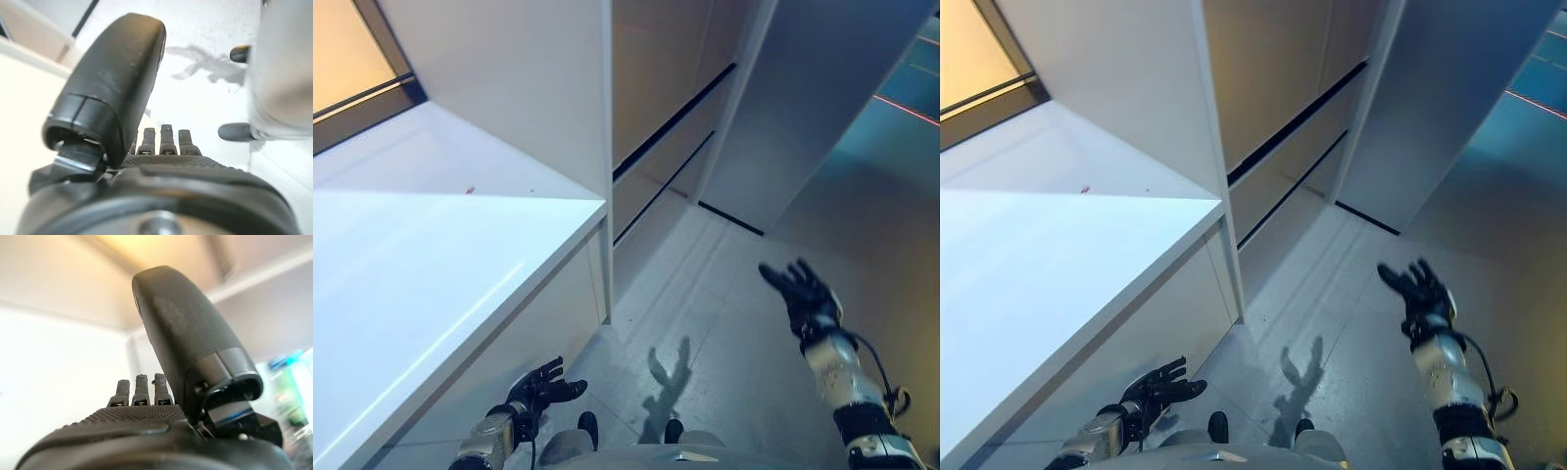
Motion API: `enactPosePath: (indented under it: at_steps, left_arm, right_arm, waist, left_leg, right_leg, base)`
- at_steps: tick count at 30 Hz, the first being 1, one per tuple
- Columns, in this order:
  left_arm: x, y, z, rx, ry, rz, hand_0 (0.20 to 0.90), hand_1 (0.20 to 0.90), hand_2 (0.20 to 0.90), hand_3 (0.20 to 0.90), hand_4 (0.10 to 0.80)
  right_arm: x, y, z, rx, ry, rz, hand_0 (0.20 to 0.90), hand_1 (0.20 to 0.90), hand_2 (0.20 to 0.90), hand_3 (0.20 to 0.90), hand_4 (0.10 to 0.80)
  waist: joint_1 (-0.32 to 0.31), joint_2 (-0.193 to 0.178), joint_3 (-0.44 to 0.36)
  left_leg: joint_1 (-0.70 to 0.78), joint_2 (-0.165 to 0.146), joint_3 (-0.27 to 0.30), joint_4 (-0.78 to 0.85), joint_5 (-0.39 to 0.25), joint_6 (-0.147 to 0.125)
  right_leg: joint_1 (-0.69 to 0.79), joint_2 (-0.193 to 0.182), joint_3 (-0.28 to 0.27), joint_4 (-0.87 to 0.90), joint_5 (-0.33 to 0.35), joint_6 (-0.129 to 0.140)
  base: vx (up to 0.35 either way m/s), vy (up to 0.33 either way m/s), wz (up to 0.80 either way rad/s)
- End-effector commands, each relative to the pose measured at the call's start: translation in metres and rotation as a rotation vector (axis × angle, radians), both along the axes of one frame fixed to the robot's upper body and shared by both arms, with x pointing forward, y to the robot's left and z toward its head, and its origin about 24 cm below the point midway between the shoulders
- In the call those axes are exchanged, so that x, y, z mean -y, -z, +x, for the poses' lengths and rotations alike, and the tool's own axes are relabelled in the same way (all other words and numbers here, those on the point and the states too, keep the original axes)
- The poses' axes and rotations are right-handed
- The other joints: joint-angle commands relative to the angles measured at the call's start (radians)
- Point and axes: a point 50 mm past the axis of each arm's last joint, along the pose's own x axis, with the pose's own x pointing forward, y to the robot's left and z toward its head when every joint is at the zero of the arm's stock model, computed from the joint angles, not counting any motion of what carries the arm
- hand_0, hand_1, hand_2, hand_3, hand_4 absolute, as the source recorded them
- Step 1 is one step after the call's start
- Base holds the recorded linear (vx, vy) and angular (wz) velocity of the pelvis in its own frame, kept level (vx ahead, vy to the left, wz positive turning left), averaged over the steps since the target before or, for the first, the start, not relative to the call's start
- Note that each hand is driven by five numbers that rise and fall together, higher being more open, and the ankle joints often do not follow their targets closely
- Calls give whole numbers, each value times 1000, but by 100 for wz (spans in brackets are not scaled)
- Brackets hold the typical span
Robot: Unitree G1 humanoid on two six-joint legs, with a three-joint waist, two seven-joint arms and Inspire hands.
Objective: Put drinks into fridge and close the fridge
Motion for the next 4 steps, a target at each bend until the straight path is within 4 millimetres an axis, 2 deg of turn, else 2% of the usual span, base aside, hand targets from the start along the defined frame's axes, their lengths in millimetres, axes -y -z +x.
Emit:
enactPosePath:
  at_steps: [1,2,3,4]
  left_arm:
    - [-8,0,0,5,-7,-1,900,900,900,900,800]
    - [-8,1,-2,-9,-2,0,900,900,900,900,800]
    - [-9,3,-7,-25,0,-1,900,900,900,900,800]
    - [-9,4,-10,-38,0,-2,900,900,900,900,800]
  right_arm:
    - [0,4,5,-24,-126,-47,900,900,900,900,800]
    - [-3,18,-8,-113,-137,-29,900,900,900,900,800]
    - [-8,40,-33,-222,-163,-3,900,900,900,900,800]
    - [-13,52,-48,-296,-186,18,900,900,900,900,800]
  waist:
    - [10,25,-34]
    - [11,25,-35]
    - [13,25,-36]
    - [14,26,-37]
  left_leg:
    - [36,-47,39,-19,-99,49]
    - [39,-46,39,-21,-98,50]
    - [41,-45,38,-22,-99,50]
    - [43,-44,37,-22,-99,50]
  right_leg:
    - [-29,79,-45,24,-16,-22]
    - [-25,81,-45,23,-18,-24]
    - [-21,83,-49,23,-22,-26]
    - [-17,84,-51,23,-24,-27]
  base:
    - [0,-31,-4]
    - [7,-33,0]
    - [13,-38,1]
    - [0,0,0]
